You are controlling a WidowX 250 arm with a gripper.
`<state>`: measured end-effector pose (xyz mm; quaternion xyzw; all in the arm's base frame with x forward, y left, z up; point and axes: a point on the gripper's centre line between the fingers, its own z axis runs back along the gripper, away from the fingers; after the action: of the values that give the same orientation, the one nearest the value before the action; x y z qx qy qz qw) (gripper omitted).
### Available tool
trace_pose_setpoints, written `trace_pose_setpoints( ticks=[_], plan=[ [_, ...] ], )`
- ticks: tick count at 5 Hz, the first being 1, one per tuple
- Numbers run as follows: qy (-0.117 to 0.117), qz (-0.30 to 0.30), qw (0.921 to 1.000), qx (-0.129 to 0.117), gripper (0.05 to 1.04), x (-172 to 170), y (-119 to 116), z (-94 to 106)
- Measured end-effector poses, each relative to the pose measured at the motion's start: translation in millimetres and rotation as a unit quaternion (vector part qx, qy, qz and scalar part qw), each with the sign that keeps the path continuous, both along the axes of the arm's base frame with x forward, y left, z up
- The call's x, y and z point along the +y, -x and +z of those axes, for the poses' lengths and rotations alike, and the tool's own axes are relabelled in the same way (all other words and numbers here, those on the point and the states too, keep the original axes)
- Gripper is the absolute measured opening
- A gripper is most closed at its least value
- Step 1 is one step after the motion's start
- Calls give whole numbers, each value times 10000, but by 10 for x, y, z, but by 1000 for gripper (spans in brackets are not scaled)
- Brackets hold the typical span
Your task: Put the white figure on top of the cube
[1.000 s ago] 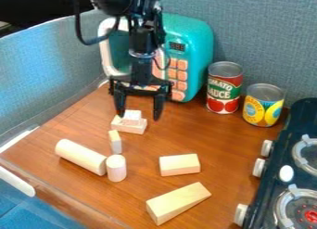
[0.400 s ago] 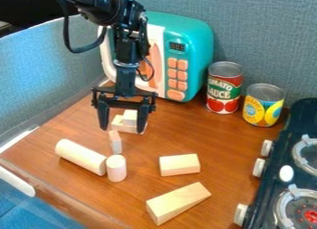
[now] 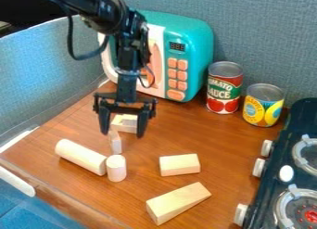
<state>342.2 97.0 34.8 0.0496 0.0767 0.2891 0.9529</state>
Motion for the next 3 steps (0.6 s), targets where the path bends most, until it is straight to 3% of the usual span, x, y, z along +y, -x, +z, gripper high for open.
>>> trace_pose_setpoints(
  ticks=[1, 2, 3],
  plan=[
    [-68, 613, 9981, 52, 1001, 175, 44, -160],
    [-155, 1287, 9914, 194, 972, 235, 99, -244],
    [-56, 1485, 9887, 191, 658, 259, 115, -257]
  ],
)
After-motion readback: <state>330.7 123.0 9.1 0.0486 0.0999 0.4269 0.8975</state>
